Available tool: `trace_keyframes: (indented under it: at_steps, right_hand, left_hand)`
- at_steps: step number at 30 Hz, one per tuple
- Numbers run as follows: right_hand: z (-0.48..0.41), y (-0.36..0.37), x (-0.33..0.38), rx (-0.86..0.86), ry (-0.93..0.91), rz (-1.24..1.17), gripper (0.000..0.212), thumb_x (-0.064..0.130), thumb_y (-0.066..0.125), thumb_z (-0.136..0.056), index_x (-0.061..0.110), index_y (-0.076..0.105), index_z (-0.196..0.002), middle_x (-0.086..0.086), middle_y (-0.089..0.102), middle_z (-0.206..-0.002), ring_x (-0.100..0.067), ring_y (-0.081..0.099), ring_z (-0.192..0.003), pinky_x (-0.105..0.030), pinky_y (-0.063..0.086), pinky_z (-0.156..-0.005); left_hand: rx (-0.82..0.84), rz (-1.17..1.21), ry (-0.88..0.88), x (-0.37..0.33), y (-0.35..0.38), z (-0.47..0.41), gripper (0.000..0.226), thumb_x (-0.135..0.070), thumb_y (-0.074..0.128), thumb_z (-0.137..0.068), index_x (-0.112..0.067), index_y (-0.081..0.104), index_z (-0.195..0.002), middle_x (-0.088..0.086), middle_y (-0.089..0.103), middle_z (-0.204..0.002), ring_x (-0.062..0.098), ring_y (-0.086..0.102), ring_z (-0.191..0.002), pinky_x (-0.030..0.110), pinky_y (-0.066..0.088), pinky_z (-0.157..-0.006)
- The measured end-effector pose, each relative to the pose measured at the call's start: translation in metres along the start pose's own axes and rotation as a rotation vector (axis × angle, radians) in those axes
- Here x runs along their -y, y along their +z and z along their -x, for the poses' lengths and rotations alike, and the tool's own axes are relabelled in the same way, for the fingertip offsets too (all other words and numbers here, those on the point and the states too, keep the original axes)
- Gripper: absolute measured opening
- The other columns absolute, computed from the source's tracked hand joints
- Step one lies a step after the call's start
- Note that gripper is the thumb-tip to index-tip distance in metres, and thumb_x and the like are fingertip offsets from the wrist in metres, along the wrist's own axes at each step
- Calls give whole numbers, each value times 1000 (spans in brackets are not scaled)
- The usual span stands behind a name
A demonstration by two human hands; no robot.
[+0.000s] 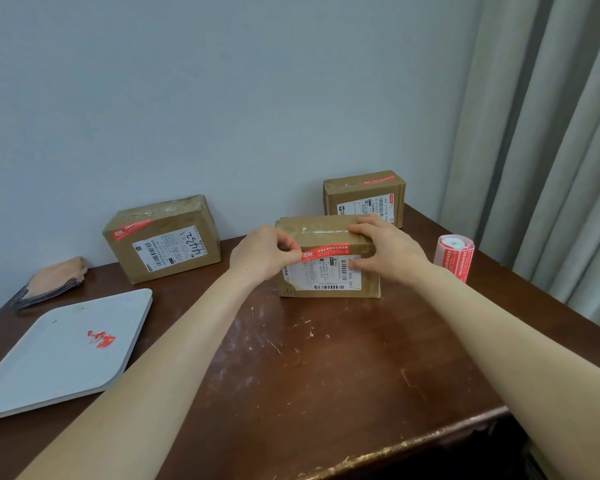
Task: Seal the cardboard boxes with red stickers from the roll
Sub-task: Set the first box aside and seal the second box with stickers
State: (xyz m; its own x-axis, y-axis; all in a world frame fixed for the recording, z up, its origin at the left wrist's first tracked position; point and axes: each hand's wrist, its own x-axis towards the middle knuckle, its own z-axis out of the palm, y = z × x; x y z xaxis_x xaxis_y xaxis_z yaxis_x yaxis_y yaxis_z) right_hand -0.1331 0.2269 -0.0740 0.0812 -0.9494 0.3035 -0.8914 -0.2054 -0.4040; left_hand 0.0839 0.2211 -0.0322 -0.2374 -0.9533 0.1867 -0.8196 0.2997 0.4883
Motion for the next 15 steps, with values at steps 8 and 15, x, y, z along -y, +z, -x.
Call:
trace_keyframes:
  at_steps: [8,15]
  right_hand:
    - [0,-1,-1,0,-2,-3,72,38,74,-79,27,42,-142,10,32,-150,-12,38,-133,-37,41,-101]
    - [1,-3,-2,6,-11,-7,71,36,74,-79,26,42,-142,10,31,-150,-11,37,-133,-34,40,-102]
  left_hand:
    - [23,3,5,1,-1,-1,18,-25,65,-81,-31,63,-64,-16,59,-68,8,54,-68,26,42,-60]
    - [42,6,-6,0,-2,-1,19,-24,64,-80,-29,63,-62,-16,57,-63,8,51,-65,26,40,-60]
